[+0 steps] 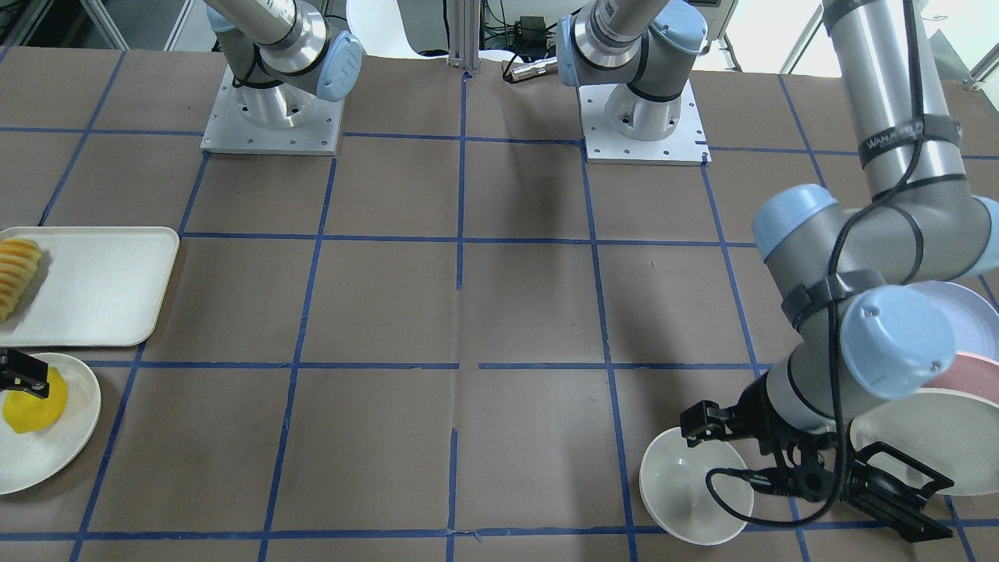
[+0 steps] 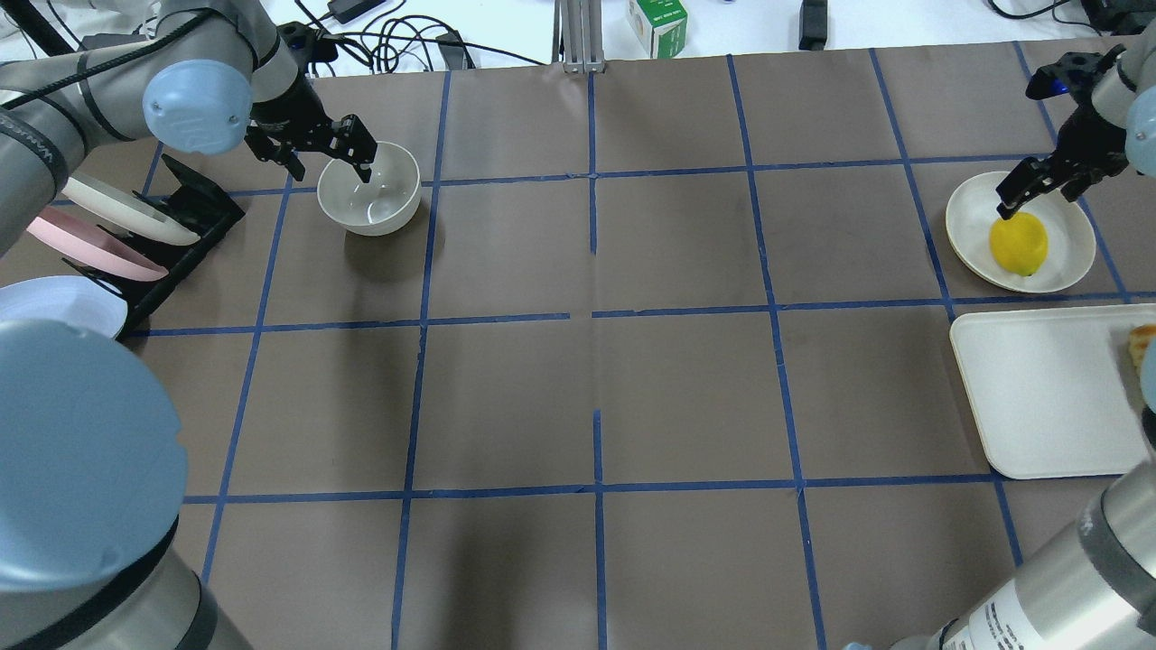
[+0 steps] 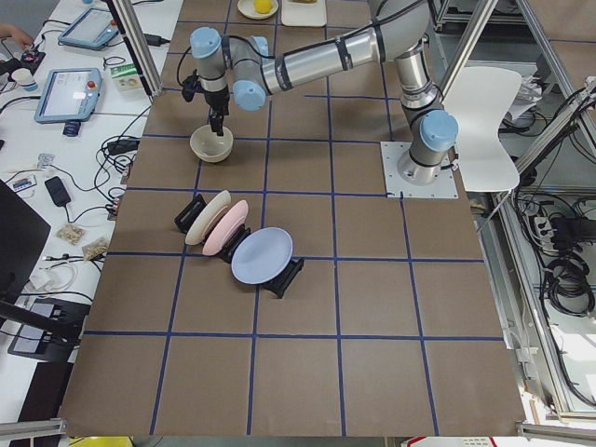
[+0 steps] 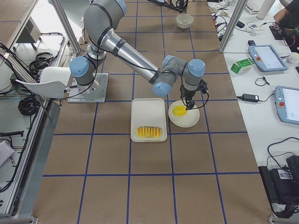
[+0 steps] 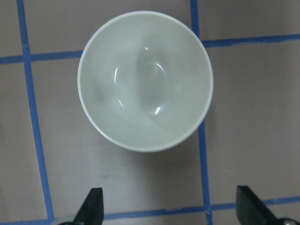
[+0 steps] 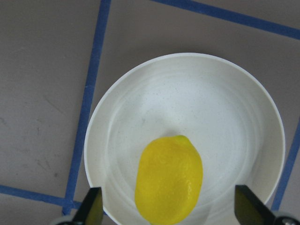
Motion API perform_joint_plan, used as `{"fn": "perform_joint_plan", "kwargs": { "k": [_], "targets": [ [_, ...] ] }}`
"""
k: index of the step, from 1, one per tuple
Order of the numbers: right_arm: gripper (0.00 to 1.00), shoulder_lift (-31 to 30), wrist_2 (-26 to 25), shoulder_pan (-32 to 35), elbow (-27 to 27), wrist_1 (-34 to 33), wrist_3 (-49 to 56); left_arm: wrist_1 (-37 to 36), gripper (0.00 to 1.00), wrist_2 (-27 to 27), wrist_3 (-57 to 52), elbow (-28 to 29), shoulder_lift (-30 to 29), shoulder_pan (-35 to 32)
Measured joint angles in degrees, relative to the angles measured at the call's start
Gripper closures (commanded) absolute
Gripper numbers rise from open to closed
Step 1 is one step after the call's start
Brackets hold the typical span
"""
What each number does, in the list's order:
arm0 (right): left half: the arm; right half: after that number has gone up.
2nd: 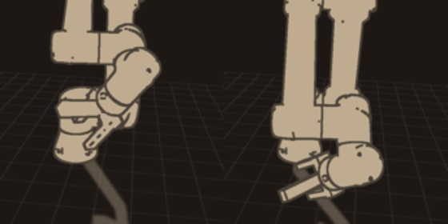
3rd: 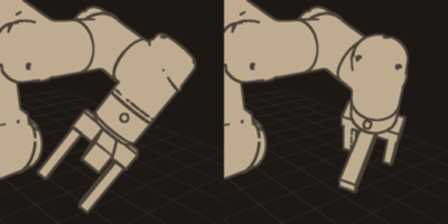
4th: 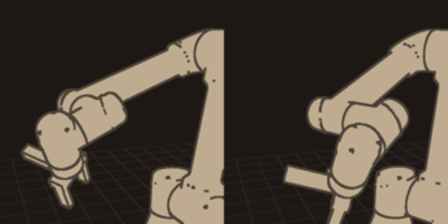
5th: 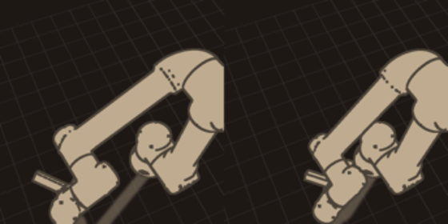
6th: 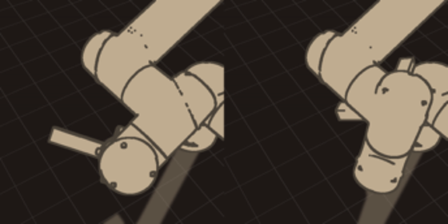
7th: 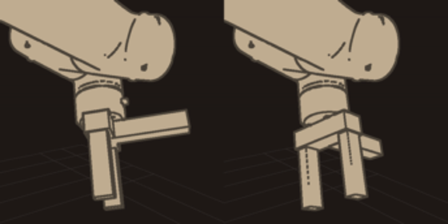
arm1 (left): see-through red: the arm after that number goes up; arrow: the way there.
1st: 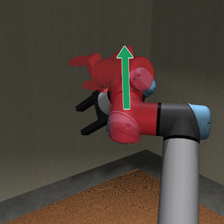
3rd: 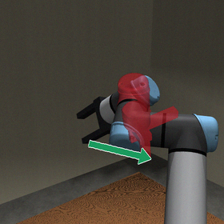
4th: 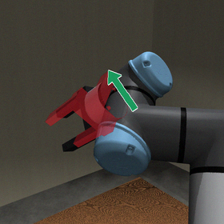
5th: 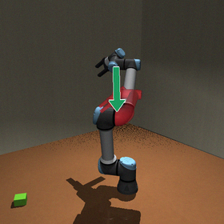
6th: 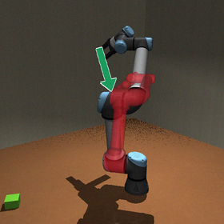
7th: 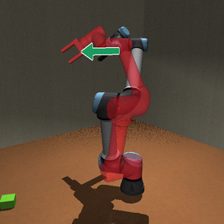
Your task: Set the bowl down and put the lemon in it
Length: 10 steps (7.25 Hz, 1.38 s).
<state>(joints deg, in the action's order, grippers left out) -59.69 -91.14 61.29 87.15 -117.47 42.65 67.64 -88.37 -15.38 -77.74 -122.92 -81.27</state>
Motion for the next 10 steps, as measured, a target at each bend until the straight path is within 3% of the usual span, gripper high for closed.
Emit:
{"fn": "perform_joint_plan", "kwargs": {
  "k": [1, 2, 3, 4, 5, 6, 7, 10],
  "targets": [
    [0.05, 1.64, 0.04, -0.34, 0.02, -0.37, 0.35, -2.43, 0.00, 0.50, -1.32, 1.26, -3.05, 0.92],
    [0.07, 2.82, 0.09, -0.49, 0.17, -0.57, 0.37, -3.92, 0.18, 1.25, -1.81, 1.52, -5.13, 1.32],
    [0.15, 3.61, 0.14, -0.53, 0.73, -0.65, 0.13, -4.90, 0.69, 1.68, -1.94, 1.53, -6.58, 1.48],
    [0.47, 3.98, 0.20, -0.54, 1.44, -0.91, -0.24, -5.59, 1.00, 1.84, -2.03, 1.50, -7.54, 1.52],
    [0.71, 4.10, 0.24, -0.56, 1.84, -1.66, -0.65, -6.00, 1.00, 1.77, -2.39, 1.20, -7.68, 1.62],
    [0.82, 4.09, 0.25, -0.56, 1.82, -2.33, -0.92, -6.17, 1.00, 1.55, -2.65, 0.69, -7.33, 1.79],
    [0.89, 3.99, 0.26, -0.59, 1.50, -2.59, -1.14, -6.16, 1.00, 1.55, -2.50, 0.37, -6.90, 1.96],
    [0.86, -1.39, -0.14, -0.56, 1.25, -0.75, -2.75, -0.58, 1.00, 2.43, -0.68, 0.73, -4.42, 1.35]
  ]
}}
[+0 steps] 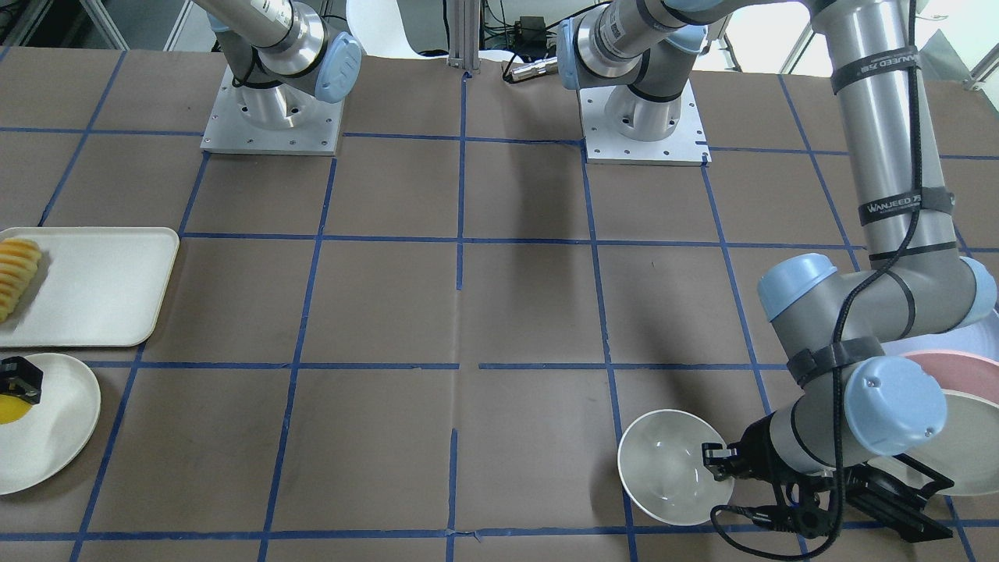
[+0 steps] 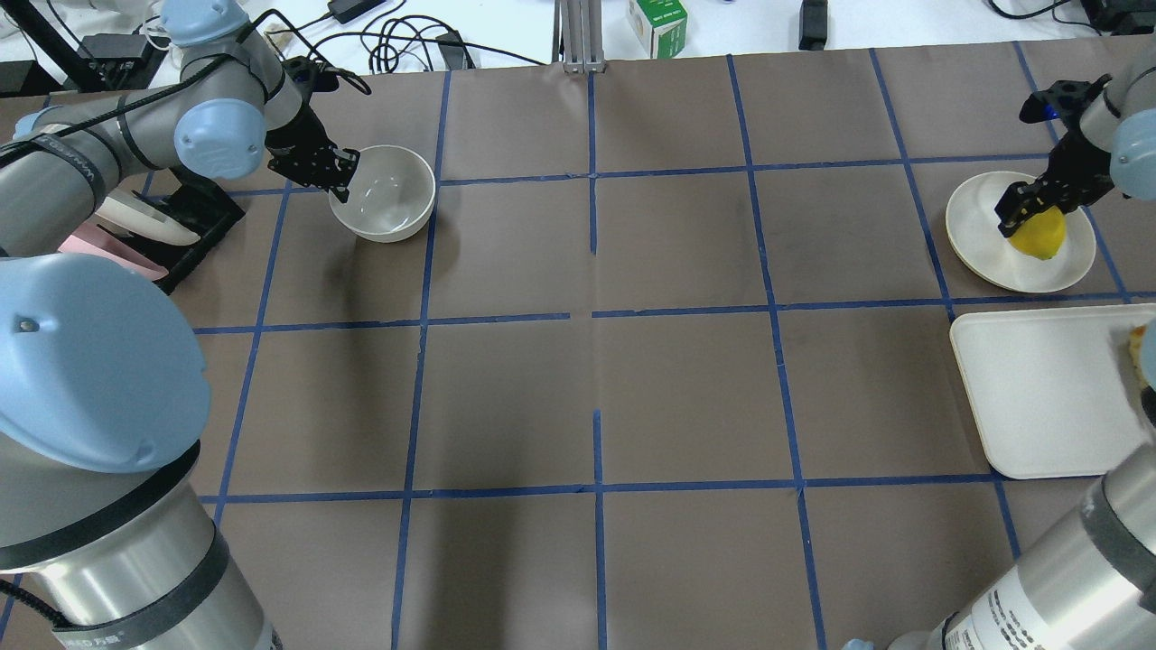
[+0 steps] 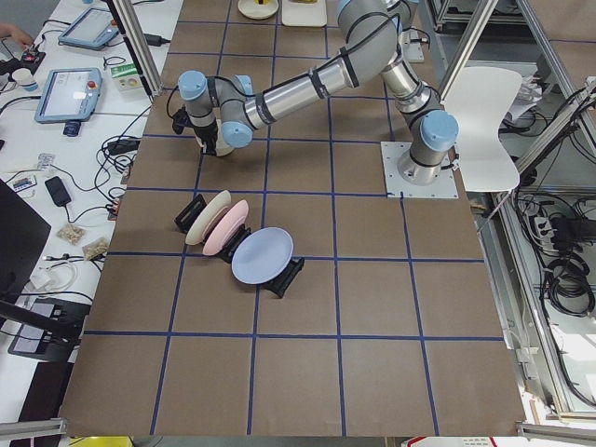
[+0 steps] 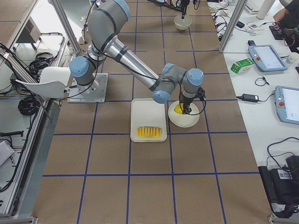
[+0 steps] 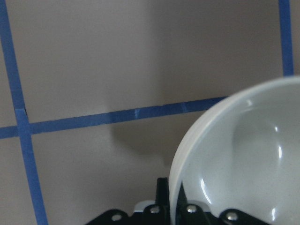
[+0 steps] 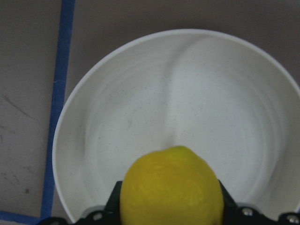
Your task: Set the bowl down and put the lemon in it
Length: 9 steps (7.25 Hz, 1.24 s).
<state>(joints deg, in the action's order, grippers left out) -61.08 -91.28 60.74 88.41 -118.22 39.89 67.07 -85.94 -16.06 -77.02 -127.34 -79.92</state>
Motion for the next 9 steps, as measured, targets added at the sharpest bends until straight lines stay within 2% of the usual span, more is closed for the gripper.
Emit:
{"fn": "perform_joint_plan", "kwargs": {
  "k": [2, 3, 5, 7, 8, 9],
  "targets": [
    [0.86, -6.34, 0.09, 0.65, -0.09, 6.45, -2.79, 5.77, 1.00, 5.45, 6.13, -2.47, 4.39, -3.71],
    [0.85, -9.95, 0.18, 2.08, -0.13, 9.97, -5.99, 5.65, 1.00, 7.51, 10.23, -5.53, 6.25, -7.28],
    [0.85, -15.23, -0.41, 10.90, -0.21, 15.57, -18.46, -1.73, 1.00, 8.33, 18.41, -12.22, 7.92, -15.24],
    [0.86, -17.24, -0.47, 19.92, -0.18, 17.69, -31.43, -5.42, 1.00, 8.04, 21.57, -16.24, 9.01, -19.49],
    [0.85, -17.35, -0.24, 24.26, -0.17, 17.65, -37.08, -5.94, 0.77, 7.98, 22.62, -17.51, 9.30, -20.71],
    [0.85, -17.03, 0.21, 27.93, -0.27, 17.27, -41.86, -6.14, 0.01, 7.48, 23.39, -18.18, 9.47, -21.54]
  ]
}}
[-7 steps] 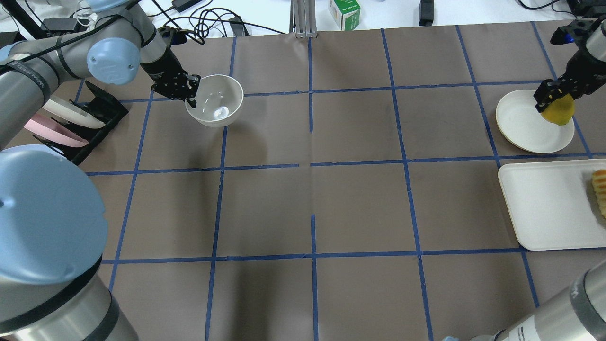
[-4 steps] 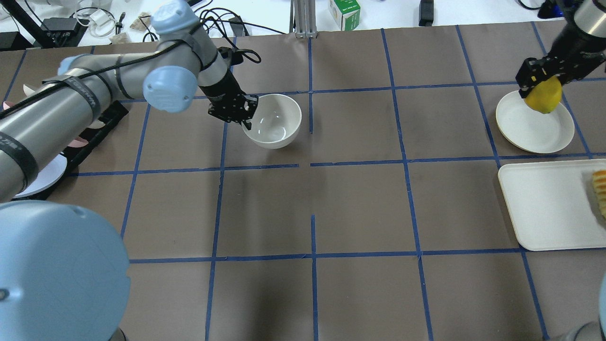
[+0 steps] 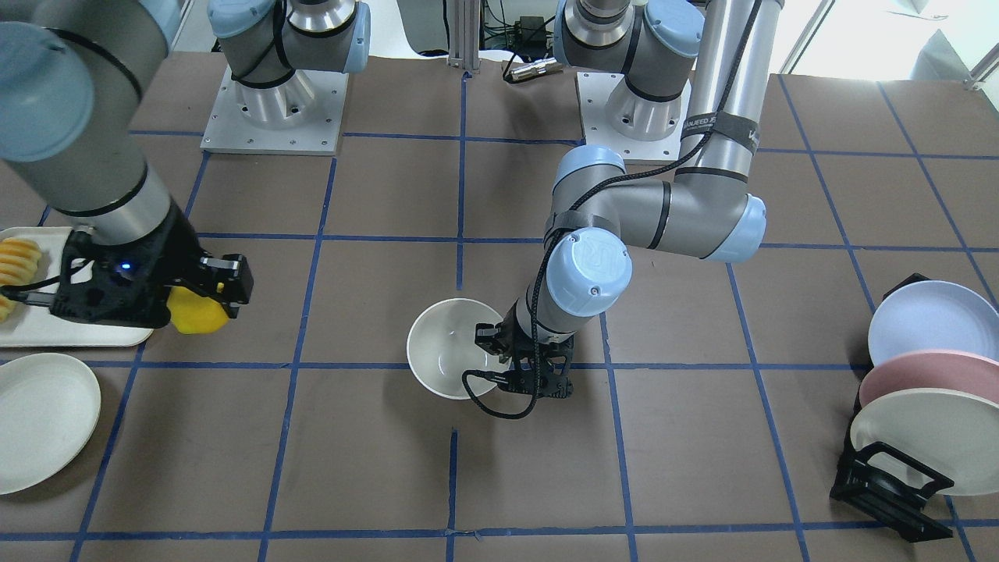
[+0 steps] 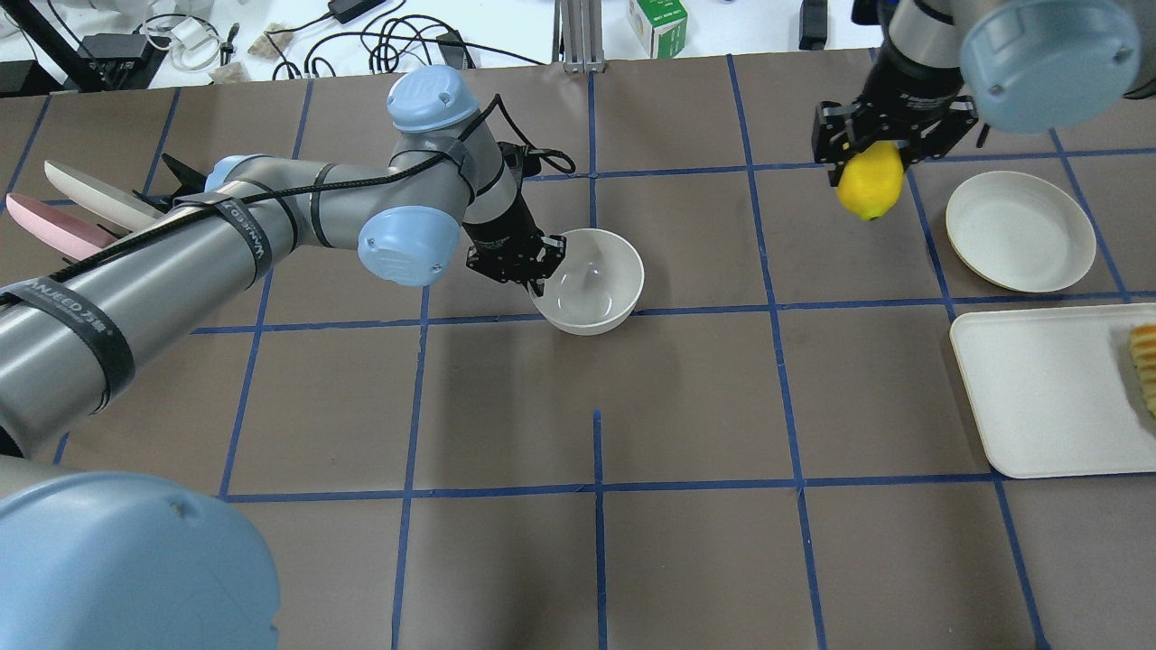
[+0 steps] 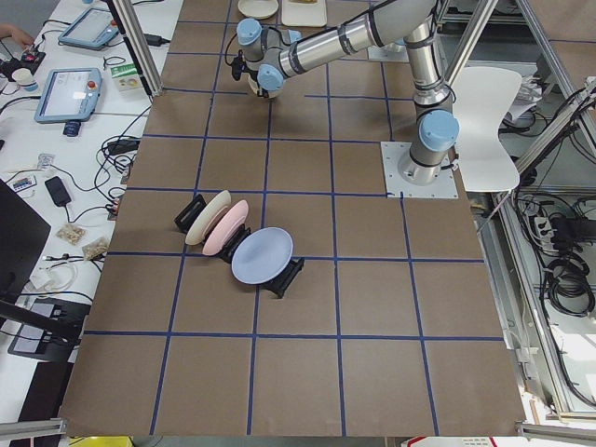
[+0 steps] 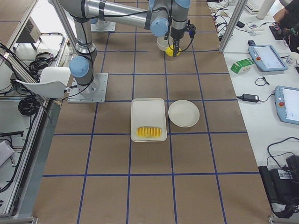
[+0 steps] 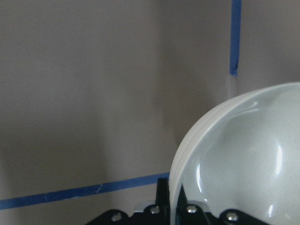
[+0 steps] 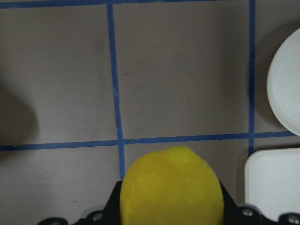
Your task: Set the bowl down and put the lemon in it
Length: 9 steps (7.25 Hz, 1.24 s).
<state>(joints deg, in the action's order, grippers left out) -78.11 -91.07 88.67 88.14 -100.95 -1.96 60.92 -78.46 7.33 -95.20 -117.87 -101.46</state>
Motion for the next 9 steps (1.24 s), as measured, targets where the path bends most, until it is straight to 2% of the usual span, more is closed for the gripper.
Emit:
{"fn": "perform_joint_plan", "kwargs": {
  "k": [2, 4, 6, 7, 9],
  "targets": [
    [0.86, 2.86, 1.80, 4.31, -2.18, -1.83, -5.80, -0.41, 0.00, -3.01, 0.53, 0.29, 0.62, -0.03],
    [0.86, 6.89, 2.81, 6.61, -4.03, -2.76, -7.35, 1.61, 0.00, -4.42, 0.43, 1.43, 3.57, 0.81],
    [0.86, 10.05, 3.03, 11.12, -4.22, -4.72, -10.97, 8.22, 0.00, -6.97, -0.32, 3.23, 8.62, 1.87],
    [0.89, 11.40, 3.06, 14.07, -4.00, -6.36, -14.48, 11.26, 0.00, -7.83, -2.10, 3.57, 11.37, 2.92],
    [0.86, 15.73, 3.15, 18.49, -2.95, -9.41, -17.38, 16.95, 0.00, -8.31, -7.23, 3.23, 16.77, 5.58]
  ]
}}
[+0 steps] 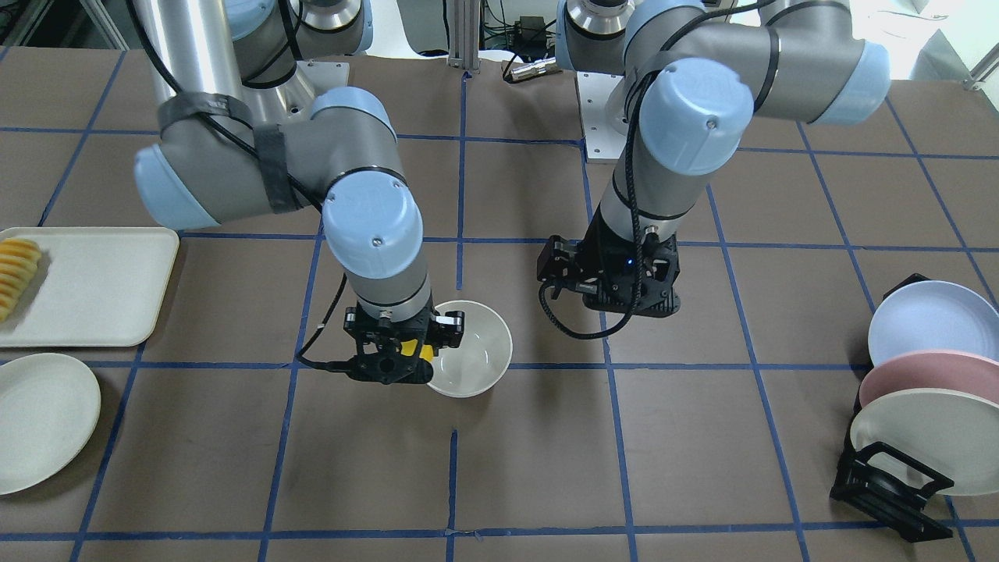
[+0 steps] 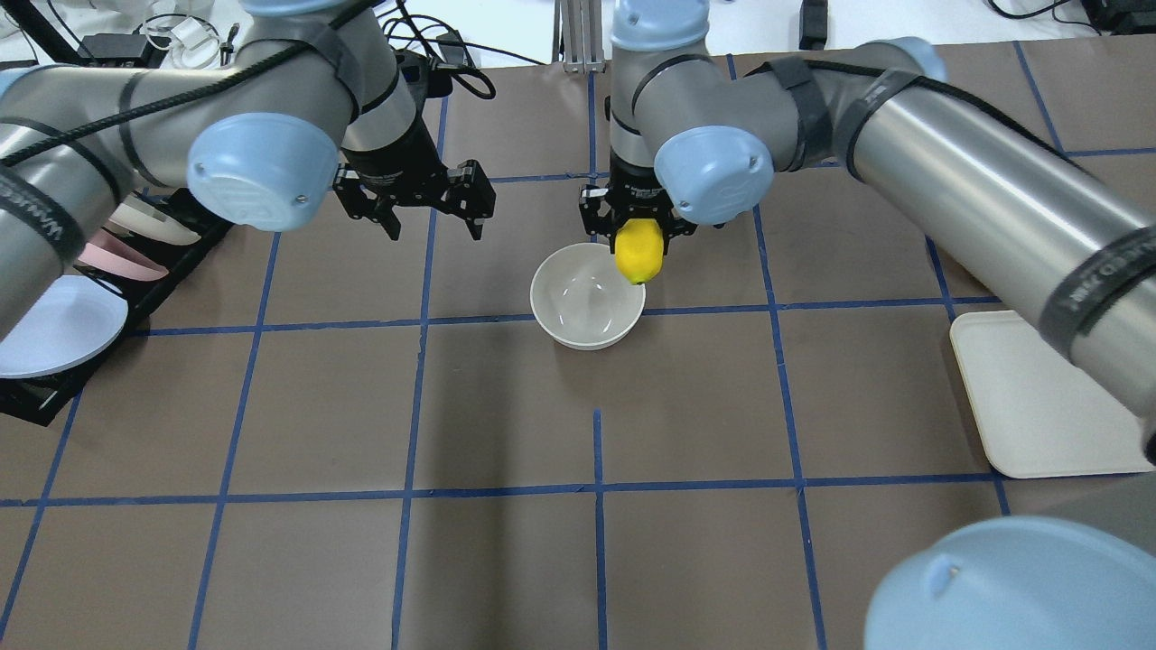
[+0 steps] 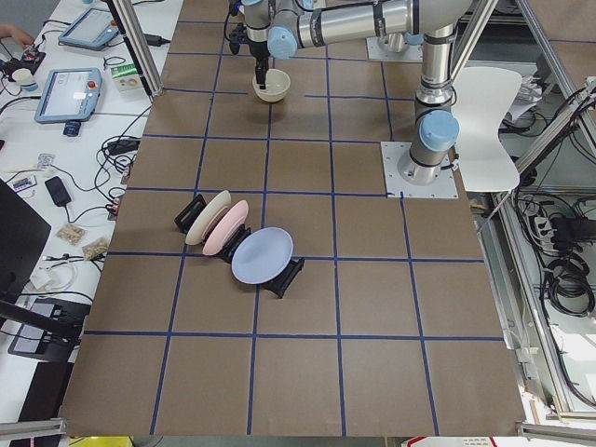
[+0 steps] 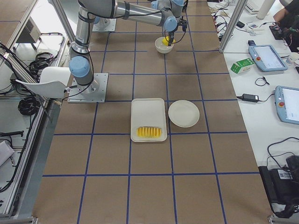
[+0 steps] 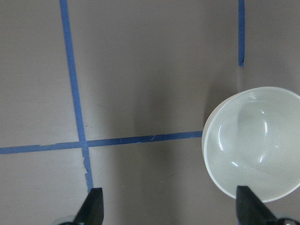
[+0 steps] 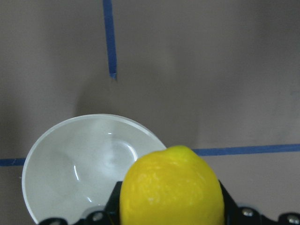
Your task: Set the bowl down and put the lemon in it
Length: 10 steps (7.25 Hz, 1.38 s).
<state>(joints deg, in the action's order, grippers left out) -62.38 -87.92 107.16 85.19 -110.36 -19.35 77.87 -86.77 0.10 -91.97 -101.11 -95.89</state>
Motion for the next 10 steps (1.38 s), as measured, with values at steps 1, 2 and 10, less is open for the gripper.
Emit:
{"fn": "perform_joint_plan", "kwargs": {
  "k": [1, 2, 10],
  "targets": [
    [0.86, 2.06, 0.02, 1.63, 0.21, -2.89, -0.34, 2.36, 0.00, -0.14, -1.24, -0.72, 2.72, 0.89],
    [0.85, 3.54, -0.12, 2.96, 0.31, -5.00, -0.24, 3.73, 0.00, -0.55, -2.53, -1.01, 5.07, 2.19],
    [0.00, 4.37, -1.01, 4.84, 3.66, -8.64, 2.43, 10.01, 0.00, -2.88, -5.49, 3.70, 8.31, 7.73]
  ]
}}
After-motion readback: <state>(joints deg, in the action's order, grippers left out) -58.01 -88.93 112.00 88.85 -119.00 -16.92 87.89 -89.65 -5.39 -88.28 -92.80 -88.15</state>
